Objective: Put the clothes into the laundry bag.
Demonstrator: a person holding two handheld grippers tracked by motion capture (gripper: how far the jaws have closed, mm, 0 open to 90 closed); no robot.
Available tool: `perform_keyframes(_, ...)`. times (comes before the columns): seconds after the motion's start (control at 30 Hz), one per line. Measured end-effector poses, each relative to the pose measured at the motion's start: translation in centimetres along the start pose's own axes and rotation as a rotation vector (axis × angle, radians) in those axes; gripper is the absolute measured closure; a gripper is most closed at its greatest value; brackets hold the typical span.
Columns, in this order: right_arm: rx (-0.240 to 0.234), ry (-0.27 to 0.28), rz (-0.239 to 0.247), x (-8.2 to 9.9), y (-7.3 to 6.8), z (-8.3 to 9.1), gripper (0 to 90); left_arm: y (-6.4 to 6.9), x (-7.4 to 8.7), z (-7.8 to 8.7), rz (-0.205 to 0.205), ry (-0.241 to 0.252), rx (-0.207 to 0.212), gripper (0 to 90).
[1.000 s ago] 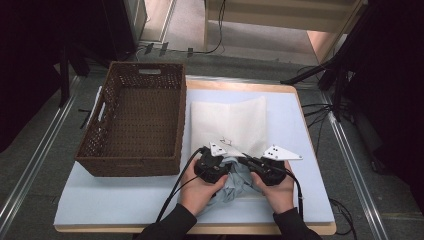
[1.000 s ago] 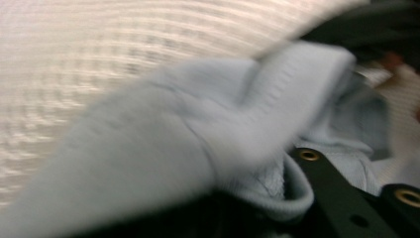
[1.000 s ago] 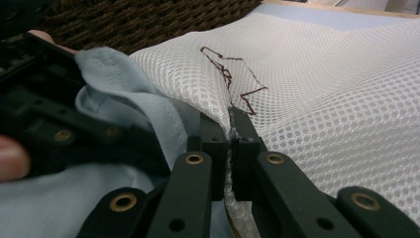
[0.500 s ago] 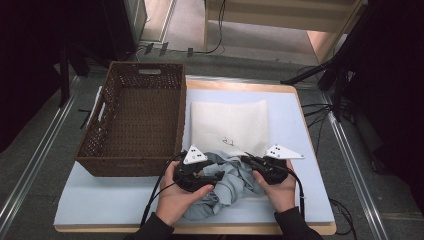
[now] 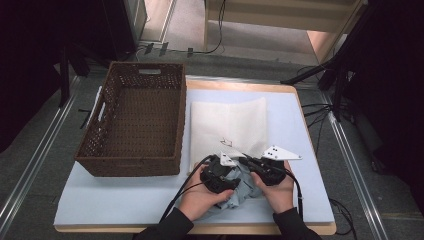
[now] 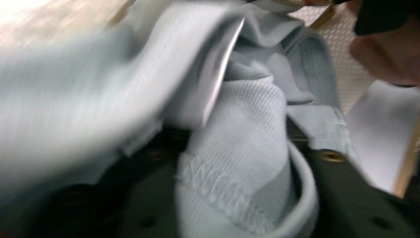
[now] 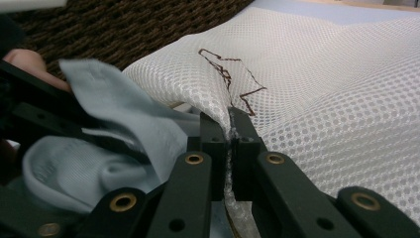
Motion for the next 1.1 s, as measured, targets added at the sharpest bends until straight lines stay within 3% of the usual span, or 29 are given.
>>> perform_keyframes(0.07,-0.002,0.005,0.003,-0.1,-0.1,0.1,88.2,-0.1,-0.5,0.3,0.028,0.019,-0.032,77.2)
perform_keyframes(0.17,-0.005,0.01,0.005,-0.2,-0.2,0.3,88.2,-0.8,-1.1,0.7,0.093,0.089,-0.1,79.7)
perform_keyframes(0.3,-0.02,0.023,0.004,-0.5,-0.4,0.5,88.2,-2.1,-1.5,1.0,0.172,0.212,-0.23,79.9)
perform_keyframes(0.33,-0.023,0.025,0.007,-0.6,-0.5,0.6,88.2,-2.5,-1.5,0.8,0.18,0.222,-0.251,79.7)
perform_keyframes(0.37,-0.03,0.025,0.004,-0.6,-0.6,0.6,88.2,-2.7,-1.4,0.3,0.197,0.215,-0.239,79.3)
perform_keyframes(0.43,-0.027,0.02,0.009,-0.6,-0.6,0.6,88.2,-2.7,-1.1,-0.8,0.189,0.159,-0.141,75.6)
perform_keyframes(0.5,-0.021,0.015,0.006,-0.5,-0.4,0.5,88.2,-2.5,-0.9,-0.5,0.15,0.152,-0.106,67.3)
perform_keyframes(0.57,-0.015,0.01,0.0,-0.3,-0.1,0.5,88.2,-2.2,-0.6,0.5,0.136,0.167,-0.041,57.2)
perform_keyframes(0.73,-0.002,0.008,-0.011,-0.1,0.5,0.4,88.2,-2.1,0.3,3.6,0.078,0.223,-0.016,45.6)
perform_keyframes(0.87,0.0,0.007,-0.015,-0.1,0.6,0.4,88.2,-2.8,1.0,5.6,0.093,0.282,-0.042,39.0)
perform_keyframes(0.93,0.003,0.006,-0.013,-0.1,0.5,0.3,88.2,-2.8,1.3,5.1,0.104,0.252,-0.006,36.0)
perform_keyframes(1.0,0.002,0.004,-0.015,-0.1,0.4,0.3,88.2,-2.4,1.5,3.4,0.094,0.168,0.046,32.9)
perform_keyframes(1.1,0.001,0.006,-0.009,-0.2,0.2,0.2,88.2,-1.5,1.4,1.8,0.076,0.133,0.047,35.3)
Point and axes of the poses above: each handheld gripper's, and its own axes: z roughly backward along the jaws, x roughly out of its underside, y roughly to its right, the point moved 5 cm from there along -z, roughly forward along the jaws, and after that the axes turned 5 degrees about -y, right-handed, at the moved point
